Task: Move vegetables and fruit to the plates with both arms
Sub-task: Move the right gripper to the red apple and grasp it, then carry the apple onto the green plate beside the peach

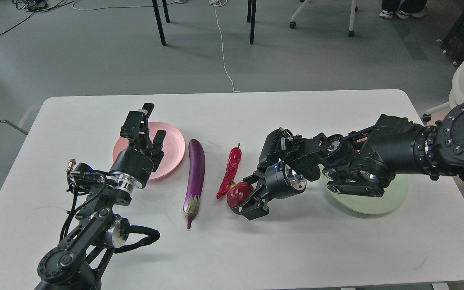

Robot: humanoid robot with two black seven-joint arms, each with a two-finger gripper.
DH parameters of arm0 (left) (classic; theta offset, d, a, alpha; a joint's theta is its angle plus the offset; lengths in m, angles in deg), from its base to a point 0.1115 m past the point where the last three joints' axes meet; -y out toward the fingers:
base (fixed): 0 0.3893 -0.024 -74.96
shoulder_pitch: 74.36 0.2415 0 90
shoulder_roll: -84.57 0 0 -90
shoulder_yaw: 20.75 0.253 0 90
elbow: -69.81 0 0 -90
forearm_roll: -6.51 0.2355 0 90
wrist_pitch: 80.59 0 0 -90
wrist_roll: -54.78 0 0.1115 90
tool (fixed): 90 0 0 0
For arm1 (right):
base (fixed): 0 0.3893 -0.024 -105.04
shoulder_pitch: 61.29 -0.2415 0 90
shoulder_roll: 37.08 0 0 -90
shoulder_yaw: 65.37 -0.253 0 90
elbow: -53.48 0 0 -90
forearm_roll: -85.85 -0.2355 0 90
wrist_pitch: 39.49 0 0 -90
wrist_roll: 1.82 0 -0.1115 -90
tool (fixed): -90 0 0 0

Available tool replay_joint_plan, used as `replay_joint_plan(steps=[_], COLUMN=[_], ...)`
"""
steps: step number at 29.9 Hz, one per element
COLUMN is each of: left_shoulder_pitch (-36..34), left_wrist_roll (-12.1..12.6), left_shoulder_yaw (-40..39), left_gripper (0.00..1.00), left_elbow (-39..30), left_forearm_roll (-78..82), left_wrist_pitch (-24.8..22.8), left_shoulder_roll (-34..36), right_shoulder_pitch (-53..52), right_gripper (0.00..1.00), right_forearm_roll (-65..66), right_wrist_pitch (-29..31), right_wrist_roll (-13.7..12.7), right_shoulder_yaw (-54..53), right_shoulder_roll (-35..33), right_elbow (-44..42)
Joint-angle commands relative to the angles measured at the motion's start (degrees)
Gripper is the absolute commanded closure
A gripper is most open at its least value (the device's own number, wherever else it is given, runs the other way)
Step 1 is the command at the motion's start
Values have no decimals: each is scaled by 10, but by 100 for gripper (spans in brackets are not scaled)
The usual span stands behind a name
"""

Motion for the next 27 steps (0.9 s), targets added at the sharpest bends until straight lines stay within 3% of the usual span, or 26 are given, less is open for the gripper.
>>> replay_joint_plan(steps=[1, 7, 14, 21, 27], left_shoulder_pitch=[0, 0, 0, -1, -1], left_wrist_roll=[1, 1, 1, 2, 2], left_shoulder_yaw=[0, 0, 2, 7, 10], left_gripper=[0, 0, 0, 0, 0], left_elbow=[0, 0, 0, 0, 0], left_forearm_roll=[0, 0, 0, 0, 0], left_wrist_pitch=[0, -1, -2, -2, -2], left_shoulder_roll=[1, 1, 2, 0, -2], right_shoulder_pitch=[-1, -28, -88, -72, -28], right_gripper=[41, 43, 43, 42, 41], right_forearm_roll=[0, 2, 31, 153, 182], right_wrist_pitch=[-2, -33, -42, -42, -50], right_wrist_roll=[0, 0, 0, 0, 0], right_shoulder_yaw=[1, 0, -1, 0, -1], right_shoulder_roll=[-2, -42, -178, -309, -352], right_elbow=[2, 15, 51, 51, 55])
